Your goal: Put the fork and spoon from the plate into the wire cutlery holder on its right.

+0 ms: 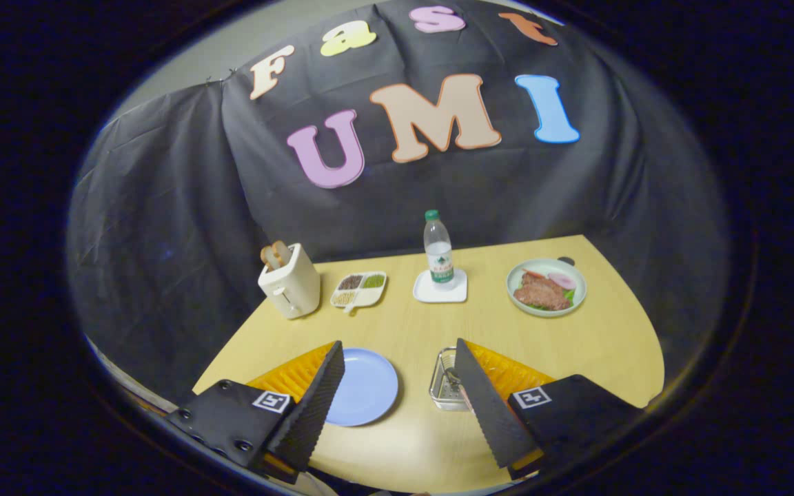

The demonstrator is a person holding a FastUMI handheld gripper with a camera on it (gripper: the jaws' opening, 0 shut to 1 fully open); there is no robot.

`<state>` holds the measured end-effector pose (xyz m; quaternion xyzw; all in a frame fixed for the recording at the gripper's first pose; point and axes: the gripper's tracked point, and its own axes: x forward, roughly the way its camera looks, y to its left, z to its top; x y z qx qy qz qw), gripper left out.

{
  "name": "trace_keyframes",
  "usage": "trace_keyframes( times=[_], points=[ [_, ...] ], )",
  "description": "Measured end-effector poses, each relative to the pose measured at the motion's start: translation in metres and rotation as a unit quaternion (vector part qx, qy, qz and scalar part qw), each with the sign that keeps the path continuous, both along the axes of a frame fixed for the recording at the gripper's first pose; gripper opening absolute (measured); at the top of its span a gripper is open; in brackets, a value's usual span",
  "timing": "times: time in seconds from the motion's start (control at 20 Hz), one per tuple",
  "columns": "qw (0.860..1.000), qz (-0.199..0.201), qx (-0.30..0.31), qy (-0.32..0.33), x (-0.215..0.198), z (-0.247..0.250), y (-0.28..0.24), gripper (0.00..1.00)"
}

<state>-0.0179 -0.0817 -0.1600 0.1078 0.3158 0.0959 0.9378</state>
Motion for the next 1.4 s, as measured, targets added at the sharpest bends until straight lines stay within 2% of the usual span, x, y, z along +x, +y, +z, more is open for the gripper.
trace_keyframes(
  times=[0.2, 0.55, 0.75, 1.15, 1.4],
  points=[
    [0.994, -0.041, -0.029, -0.099, 0.001, 0.035, -0.010, 1.00],
    [0.967, -0.058, -0.070, -0.239, 0.004, 0.103, -0.011, 1.00],
    [0.959, -0.049, -0.094, -0.262, 0.001, 0.116, -0.010, 1.00],
    [0.961, -0.048, -0.056, -0.268, 0.016, 0.126, 0.010, 1.00],
    [0.956, -0.045, -0.047, -0.286, 0.034, 0.138, 0.004, 1.00]
  ],
)
